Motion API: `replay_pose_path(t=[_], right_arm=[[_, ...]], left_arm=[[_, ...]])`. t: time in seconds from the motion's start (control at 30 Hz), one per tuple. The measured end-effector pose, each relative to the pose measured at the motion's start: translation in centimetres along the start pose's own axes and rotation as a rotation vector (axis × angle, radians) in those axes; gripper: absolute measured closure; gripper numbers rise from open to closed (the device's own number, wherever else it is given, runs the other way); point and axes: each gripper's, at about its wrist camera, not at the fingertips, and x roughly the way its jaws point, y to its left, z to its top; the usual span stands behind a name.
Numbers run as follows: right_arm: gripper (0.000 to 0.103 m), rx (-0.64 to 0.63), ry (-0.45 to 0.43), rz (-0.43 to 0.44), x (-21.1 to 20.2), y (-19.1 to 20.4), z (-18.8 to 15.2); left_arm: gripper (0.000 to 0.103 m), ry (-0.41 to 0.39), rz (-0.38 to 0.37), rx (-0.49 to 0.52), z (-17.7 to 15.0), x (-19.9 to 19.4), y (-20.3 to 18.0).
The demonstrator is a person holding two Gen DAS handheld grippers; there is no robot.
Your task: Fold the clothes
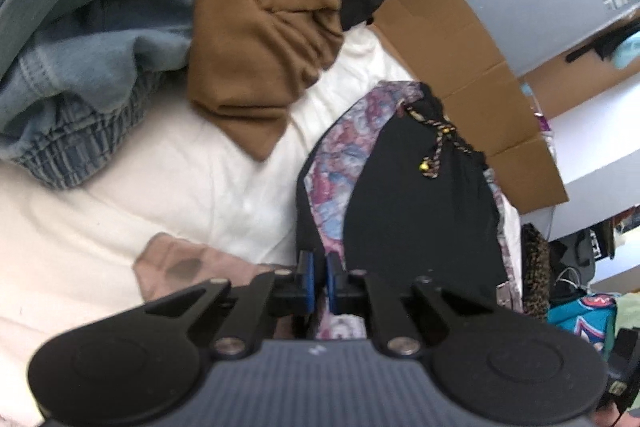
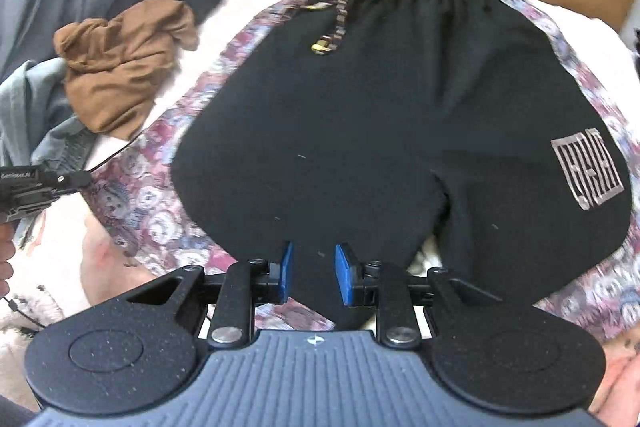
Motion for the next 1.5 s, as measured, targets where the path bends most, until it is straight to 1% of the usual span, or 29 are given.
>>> replay_pose_path(t=[0.03, 0.07, 0.13, 0.27, 0.37, 0.5, 0.57, 0.67, 0.77, 1.03, 1.17, 1.37, 1.43, 1.5], right_arm=[[0.073, -0.012, -0.002, 0.022, 0.1, 0.5, 0.1], [0.061, -0.024, -0.005, 0.043, 0.3, 1.0, 0.2], [0.055, -0.05, -0.008, 0.074, 0.6, 2.2, 0.2], [0.053, -0.089, 0.007, 0.099, 1.9, 4.0, 0.5], [0.048, -0.112, 0.003, 0.137, 2.5, 5.6, 0.9], [0.047, -0.172, 0.0, 0.189, 3.3, 8.1, 1.4], [0.047, -0.205, 0.005, 0.214, 3.7, 9.4, 1.6], [0.047, -0.289, 0.016, 0.253, 4.3, 11.8, 1.9], [0.046, -0.343, 0.012, 0.285, 5.0, 13.8, 2.2], [0.046, -0.356, -0.005, 0.3, 6.5, 16.1, 2.2], [0.047, -0.423, -0.014, 0.306, 6.7, 17.3, 1.7], [0.047, -0.423, -0.038, 0.29, 7.2, 17.9, 1.9], [0.047, -0.428, -0.062, 0.276, 7.2, 18.1, 1.9], [0.047, -0.433, -0.091, 0.258, 7.1, 18.4, 1.9]], left_arm=[[0.097, -0.001, -0.007, -0.006, -0.1, -0.1, -0.2], [0.097, -0.001, -0.015, -0.011, -0.2, -0.1, -0.4], [0.097, 0.0, -0.021, -0.032, -0.4, -0.1, -0.6], [0.097, 0.002, -0.052, -0.086, -1.1, 0.0, -0.9], [0.097, -0.002, -0.076, -0.088, -1.5, 0.2, -1.7], [0.097, 0.003, -0.084, -0.106, -1.9, 1.0, -2.5], [0.097, 0.015, -0.088, -0.131, -2.0, 1.6, -2.8], [0.097, 0.028, -0.09, -0.143, -2.2, 2.2, -3.3], [0.097, 0.031, -0.092, -0.181, -2.3, 2.4, -3.2], [0.097, 0.048, -0.093, -0.217, -2.5, 2.4, -3.0], [0.097, 0.057, -0.094, -0.222, -2.6, 2.2, -2.8], [0.097, 0.047, -0.14, -0.25, -2.4, 1.8, -2.6], [0.097, 0.044, -0.157, -0.251, -2.1, 1.6, -2.6], [0.097, 0.051, -0.19, -0.26, -1.9, 1.6, -2.8]])
